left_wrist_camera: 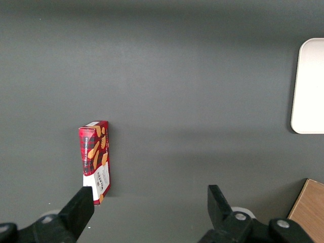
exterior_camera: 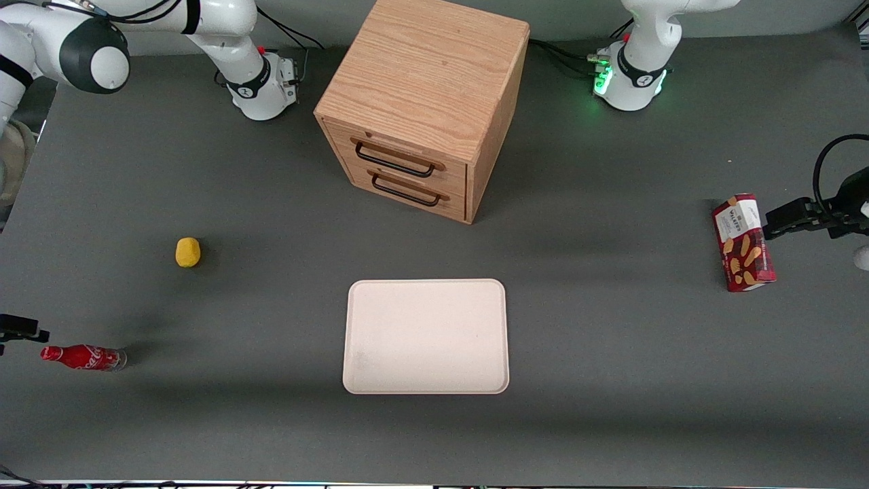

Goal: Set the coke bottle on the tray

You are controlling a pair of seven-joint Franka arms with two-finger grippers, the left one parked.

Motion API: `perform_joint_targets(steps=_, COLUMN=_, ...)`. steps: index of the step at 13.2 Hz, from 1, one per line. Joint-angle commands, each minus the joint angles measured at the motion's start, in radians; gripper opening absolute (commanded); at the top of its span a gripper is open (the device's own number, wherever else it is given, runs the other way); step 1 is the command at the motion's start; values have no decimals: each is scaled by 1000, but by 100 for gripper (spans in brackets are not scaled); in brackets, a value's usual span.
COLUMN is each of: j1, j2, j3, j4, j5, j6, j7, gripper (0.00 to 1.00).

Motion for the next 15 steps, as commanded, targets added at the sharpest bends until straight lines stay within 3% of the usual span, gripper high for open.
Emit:
perform_joint_targets(steps=1, j1=15, j2=42, j3=-11, j4=33, j5=-4, j6=30, j7=-11, gripper=100)
perform_joint_targets(steps=5, j1=21, j2=49, j3=-11, j4=7, j5=-89, j6=78, j7=-10, gripper=100)
perform_joint_targets(steps=15, j1=37, j2=65, j3=-8, j4=4, j5=-93, j6=107, j7=5, gripper=100)
